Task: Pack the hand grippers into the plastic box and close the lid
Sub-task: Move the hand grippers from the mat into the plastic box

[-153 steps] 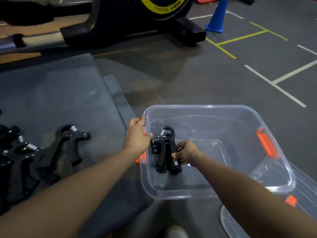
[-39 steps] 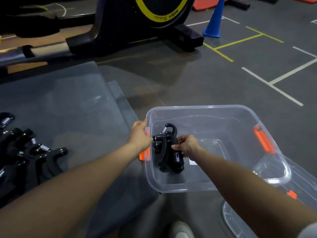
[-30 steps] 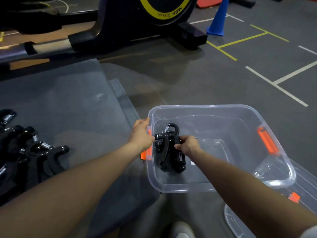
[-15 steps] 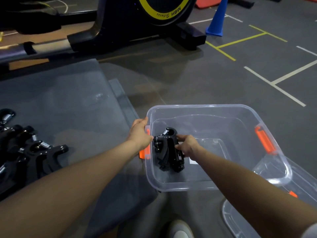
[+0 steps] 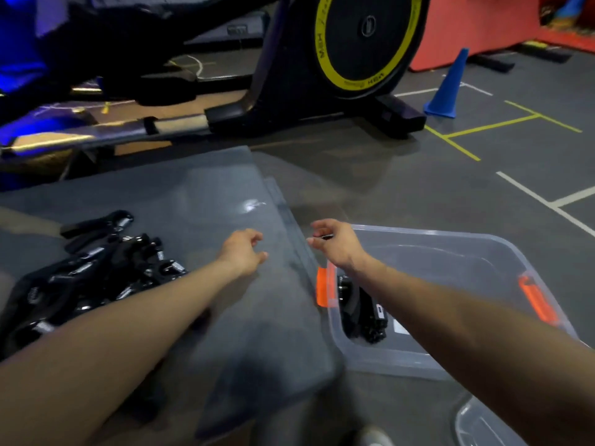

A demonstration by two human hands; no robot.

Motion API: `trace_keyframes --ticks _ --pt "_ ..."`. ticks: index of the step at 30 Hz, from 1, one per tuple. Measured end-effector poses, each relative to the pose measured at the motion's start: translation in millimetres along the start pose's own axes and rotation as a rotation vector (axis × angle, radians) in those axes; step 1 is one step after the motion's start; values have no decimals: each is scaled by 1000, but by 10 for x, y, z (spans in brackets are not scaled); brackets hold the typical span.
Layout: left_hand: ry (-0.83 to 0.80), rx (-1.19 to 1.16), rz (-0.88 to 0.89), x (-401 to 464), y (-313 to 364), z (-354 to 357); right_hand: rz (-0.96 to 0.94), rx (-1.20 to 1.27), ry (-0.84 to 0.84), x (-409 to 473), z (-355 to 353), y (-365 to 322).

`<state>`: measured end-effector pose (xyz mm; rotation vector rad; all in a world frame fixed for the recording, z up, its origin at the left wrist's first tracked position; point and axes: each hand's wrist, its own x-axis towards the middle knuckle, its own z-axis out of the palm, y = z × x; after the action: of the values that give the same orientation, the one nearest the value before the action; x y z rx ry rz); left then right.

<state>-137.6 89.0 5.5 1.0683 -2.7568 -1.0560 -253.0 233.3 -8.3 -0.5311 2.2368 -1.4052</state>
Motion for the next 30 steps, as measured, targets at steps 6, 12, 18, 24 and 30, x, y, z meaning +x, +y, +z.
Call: trace_keyframes --ticks 6,12,18,24,30 --pt "119 74 -96 -295 -804 -734 29 -69 -148 -39 883 -297" --pt "139 127 -161 -582 -1385 -990 56 -172 -343 -155 1700 -440" --pt "124 192 -161 -674 -1735 -982 41 -337 -380 -142 2189 -378" --pt "126 154 -164 -594 -1823 -950 97 -501 -368 -179 2298 -321" --pt "138 122 -141 -559 -1795 -956 111 -506 -294 -189 2357 -309"
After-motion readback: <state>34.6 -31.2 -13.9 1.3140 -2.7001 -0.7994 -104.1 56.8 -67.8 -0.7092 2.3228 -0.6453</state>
